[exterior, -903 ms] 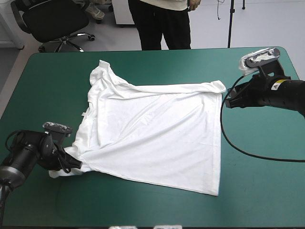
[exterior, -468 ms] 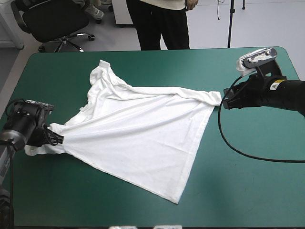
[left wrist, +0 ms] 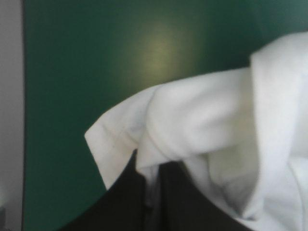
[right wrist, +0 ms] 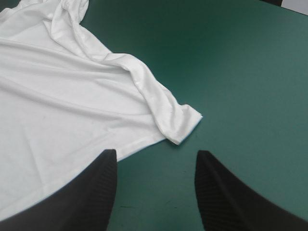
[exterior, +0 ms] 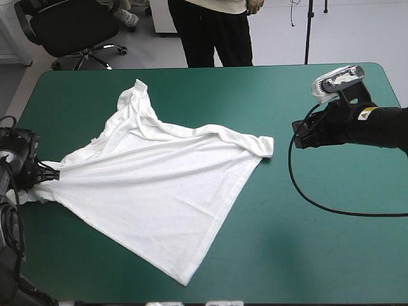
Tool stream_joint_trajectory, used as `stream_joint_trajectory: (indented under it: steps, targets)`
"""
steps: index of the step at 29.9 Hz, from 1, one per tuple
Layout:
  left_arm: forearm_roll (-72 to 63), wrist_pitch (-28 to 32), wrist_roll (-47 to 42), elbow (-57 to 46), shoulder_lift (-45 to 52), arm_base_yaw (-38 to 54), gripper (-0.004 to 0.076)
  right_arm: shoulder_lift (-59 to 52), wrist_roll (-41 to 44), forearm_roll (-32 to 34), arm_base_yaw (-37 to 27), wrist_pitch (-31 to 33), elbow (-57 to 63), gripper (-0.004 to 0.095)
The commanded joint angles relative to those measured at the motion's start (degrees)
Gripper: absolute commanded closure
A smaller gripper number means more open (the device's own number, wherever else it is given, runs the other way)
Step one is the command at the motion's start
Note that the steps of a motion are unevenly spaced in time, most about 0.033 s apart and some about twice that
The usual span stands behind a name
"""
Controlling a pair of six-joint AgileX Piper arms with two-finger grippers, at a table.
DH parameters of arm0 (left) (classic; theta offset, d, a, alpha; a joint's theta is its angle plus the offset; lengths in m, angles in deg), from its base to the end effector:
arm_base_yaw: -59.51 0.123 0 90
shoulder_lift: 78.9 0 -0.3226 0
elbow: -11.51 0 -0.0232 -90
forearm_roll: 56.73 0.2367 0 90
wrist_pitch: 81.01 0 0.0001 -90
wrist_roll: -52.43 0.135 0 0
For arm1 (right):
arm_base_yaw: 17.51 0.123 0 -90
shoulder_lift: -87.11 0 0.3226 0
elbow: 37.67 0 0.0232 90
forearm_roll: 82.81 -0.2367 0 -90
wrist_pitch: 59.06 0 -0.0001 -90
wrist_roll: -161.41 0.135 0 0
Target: Fold the cloth
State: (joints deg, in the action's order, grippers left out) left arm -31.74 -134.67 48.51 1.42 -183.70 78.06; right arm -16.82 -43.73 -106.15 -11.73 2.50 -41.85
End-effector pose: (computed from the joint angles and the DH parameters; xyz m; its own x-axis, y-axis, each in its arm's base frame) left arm 0.3057 0.1511 0.2332 -0.9762 -0.1295 -0.1740 -0.1870 0.9091 0.3722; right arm 0.2291 0.0705 0.4481 -0.5562 -0.2767 -0.7836 -0.4985 0.8655 0.0482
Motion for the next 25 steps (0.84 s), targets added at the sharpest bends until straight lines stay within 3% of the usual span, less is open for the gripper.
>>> stream_joint_trajectory:
  steps: [1, 5, 11, 13, 20, 25]
  targets:
    - [1.2, 2.1, -3.5, 4.5, 0.7, 6.1, 0.0741, -1.0, -1.3, -2.5, -0.3, -2.3, -1.6, 0.0439]
    - [-11.8, 4.2, 2.2, 6.4, -0.2, 13.7, 0.0741, -1.0, -1.7, -2.3, -0.3, -2.0, -1.6, 0.0439]
    - [-22.1, 5.5, 9.3, 6.6, -0.3, 15.0, 0.0717, -1.0, -2.6, -2.7, -0.3, -2.1, -1.6, 0.0431]
    - [-22.5, 5.2, 9.9, 6.7, -0.3, 15.0, 0.0629, -1.0, -2.7, -2.7, -0.3, -1.9, -1.6, 0.0406]
    - [-22.5, 1.6, 9.2, 6.7, 1.8, 15.0, 0.0128, -1.0, -3.2, -3.9, -0.3, -1.1, -1.6, 0.0339]
    - [-25.0, 0.6, 8.4, 6.7, 8.2, 15.0, 0.0099, -1.1, -3.8, -4.0, -0.3, -1.0, -1.6, 0.0339]
